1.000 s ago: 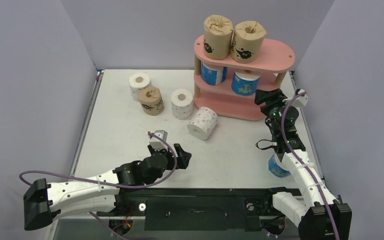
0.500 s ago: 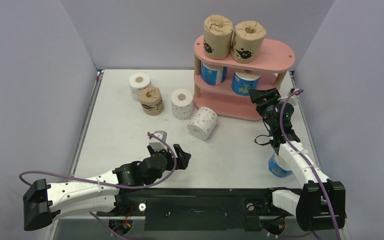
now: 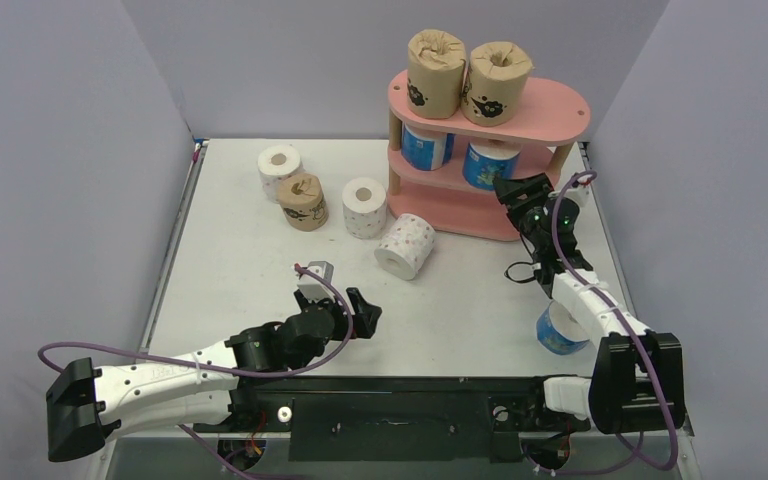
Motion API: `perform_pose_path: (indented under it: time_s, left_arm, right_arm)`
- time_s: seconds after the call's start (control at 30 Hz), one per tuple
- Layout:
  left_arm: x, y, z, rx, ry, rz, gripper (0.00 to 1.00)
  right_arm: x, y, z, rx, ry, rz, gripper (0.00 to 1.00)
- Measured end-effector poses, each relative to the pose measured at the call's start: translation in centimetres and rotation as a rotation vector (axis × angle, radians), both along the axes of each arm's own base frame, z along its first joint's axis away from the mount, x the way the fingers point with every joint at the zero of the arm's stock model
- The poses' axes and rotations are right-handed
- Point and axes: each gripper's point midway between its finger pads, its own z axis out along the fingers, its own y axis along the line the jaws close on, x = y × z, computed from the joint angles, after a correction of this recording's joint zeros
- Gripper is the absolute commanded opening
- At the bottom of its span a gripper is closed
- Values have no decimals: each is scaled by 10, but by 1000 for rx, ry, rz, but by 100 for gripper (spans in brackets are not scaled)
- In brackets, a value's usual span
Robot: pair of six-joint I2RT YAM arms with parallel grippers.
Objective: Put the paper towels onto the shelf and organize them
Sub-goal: Move the paper towel to the shelf.
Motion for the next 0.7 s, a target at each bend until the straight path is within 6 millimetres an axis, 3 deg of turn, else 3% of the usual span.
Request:
perform_pose_path:
  time_s: [0.53,0.7]
  left_arm:
    - [2,1,-3,11,4,6,97]
    - [2,1,-3,11,4,6,97]
  right_arm:
    - [7,8,6,-1,0,30,60]
    - [-7,1,38,-5,-80,9,59]
